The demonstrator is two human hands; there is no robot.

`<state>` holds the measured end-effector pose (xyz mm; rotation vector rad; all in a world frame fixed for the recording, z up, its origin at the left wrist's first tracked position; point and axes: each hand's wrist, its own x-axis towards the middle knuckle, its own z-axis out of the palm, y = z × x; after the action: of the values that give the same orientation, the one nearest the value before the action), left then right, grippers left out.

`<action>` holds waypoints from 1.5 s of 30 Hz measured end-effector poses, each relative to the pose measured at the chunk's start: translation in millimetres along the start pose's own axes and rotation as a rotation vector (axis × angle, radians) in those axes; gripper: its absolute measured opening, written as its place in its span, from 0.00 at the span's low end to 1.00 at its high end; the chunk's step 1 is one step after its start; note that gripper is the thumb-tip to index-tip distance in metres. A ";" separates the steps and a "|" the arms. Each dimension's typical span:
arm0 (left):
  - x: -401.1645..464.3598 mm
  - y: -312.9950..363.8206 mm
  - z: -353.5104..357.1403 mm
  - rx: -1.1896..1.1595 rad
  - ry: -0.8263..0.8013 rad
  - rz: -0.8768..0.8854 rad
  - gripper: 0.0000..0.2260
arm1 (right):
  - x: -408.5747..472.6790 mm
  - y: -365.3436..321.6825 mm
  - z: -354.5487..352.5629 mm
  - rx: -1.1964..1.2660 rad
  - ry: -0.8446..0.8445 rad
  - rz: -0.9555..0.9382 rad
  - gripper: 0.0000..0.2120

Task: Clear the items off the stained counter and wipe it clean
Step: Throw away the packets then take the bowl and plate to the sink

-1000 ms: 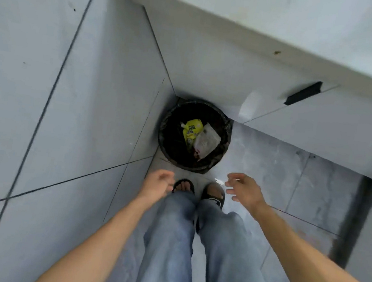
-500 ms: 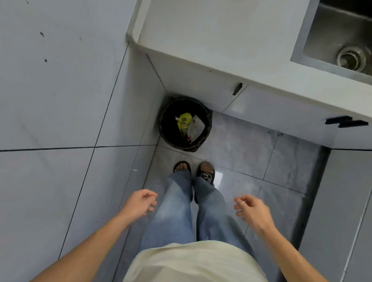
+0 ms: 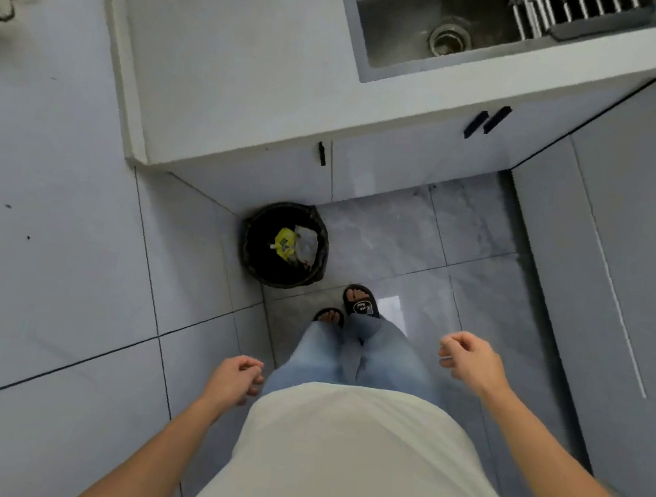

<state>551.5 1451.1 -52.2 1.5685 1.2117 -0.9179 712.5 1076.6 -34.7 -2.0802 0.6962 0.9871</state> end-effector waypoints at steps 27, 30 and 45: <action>-113.6 127.4 302.5 1.279 -0.365 0.597 0.11 | -246.6 375.0 153.7 1.176 0.334 0.683 0.11; -120.0 116.4 329.8 1.357 -0.339 0.555 0.10 | -246.3 399.3 135.0 1.351 0.418 0.731 0.09; -183.6 132.9 534.3 1.956 -0.288 0.567 0.12 | -245.8 517.6 14.7 1.672 0.765 0.796 0.09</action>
<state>625.4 876.8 -11.4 2.6699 -0.8787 -1.9323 200.2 819.5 -35.2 -0.5086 1.8978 -0.2904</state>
